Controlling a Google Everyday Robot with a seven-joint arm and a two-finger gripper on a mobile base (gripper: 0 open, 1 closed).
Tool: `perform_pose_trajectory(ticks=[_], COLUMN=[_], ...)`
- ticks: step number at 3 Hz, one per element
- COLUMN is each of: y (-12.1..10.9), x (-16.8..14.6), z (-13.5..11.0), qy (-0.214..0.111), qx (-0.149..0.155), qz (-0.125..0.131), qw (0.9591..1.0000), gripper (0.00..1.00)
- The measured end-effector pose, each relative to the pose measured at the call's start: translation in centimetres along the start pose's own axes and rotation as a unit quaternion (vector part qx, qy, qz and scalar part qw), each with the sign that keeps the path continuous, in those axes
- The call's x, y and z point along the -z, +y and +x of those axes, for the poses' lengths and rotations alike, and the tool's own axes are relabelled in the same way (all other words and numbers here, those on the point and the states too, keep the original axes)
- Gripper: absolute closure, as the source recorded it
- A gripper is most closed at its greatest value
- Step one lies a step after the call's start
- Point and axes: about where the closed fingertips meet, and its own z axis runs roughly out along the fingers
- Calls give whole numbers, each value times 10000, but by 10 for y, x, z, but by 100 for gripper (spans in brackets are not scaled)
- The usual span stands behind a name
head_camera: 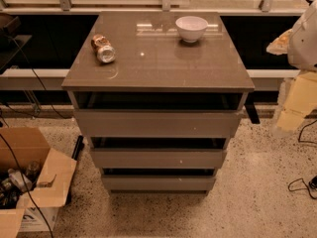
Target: Open bottom drawer
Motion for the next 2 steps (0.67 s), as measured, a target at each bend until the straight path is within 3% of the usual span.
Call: perform_pose_trajectory(ticks=[2], y=[1], x=[-19], z=[-4], qy=[-174], qx=[61], qz=[-82], qw=[9998], gripper=[0])
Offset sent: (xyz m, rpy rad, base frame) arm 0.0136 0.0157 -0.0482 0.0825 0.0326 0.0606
